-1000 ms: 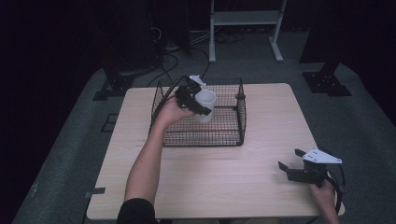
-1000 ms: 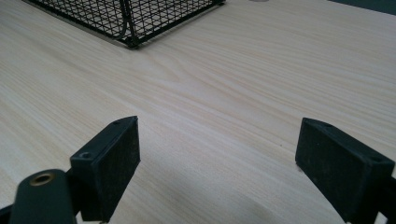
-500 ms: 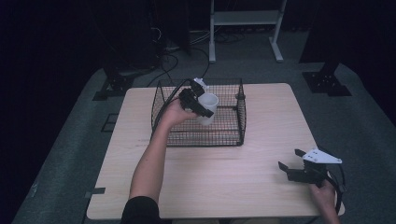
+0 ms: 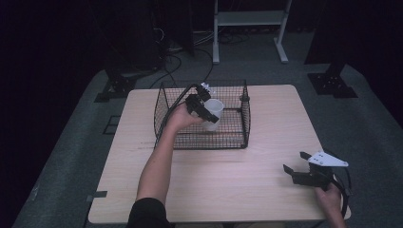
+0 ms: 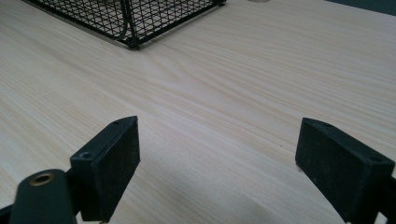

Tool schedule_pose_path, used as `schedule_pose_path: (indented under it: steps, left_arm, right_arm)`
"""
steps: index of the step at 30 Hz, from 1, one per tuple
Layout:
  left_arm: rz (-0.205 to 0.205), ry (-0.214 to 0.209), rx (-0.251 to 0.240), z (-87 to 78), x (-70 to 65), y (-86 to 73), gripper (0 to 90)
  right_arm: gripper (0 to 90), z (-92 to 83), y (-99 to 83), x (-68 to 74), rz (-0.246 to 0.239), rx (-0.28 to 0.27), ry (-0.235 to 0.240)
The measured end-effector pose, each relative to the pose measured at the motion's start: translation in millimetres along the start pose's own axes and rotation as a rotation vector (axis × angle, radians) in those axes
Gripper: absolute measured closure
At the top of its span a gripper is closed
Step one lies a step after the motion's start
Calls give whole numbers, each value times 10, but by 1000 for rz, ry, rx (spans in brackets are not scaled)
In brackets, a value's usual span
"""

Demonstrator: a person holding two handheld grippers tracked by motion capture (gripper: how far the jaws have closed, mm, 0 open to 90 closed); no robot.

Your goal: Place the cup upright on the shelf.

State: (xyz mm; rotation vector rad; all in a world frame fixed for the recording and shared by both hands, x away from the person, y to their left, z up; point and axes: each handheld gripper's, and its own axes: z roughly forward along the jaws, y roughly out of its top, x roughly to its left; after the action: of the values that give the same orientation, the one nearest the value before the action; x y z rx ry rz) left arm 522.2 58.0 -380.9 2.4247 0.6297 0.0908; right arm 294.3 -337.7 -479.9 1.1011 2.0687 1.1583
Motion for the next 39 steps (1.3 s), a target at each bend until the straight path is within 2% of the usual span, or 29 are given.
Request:
schedule_pose_path:
  steps: [6,14,20,21,29,39]
  left_arm:
    - [-15,-6,1,50,25,-36,210]
    - [-30,-8,24,92,60,-107,210]
    - [-39,-12,44,184,82,-167,209]
    - [-43,-15,32,181,90,-179,209]
    - [-55,-20,23,168,112,-229,210]
    - [-43,-12,57,137,89,-260,209]
  right_arm:
    - [131,0,0,1,1,-1,0]
    - [131,-3,-1,0,3,-3,-2]
    - [131,-5,-2,-1,8,-4,-5]
    - [131,-4,-1,-2,8,-2,-4]
    - [131,-4,-1,-4,11,-3,-4]
    - [131,-4,-1,-3,10,-3,-4]
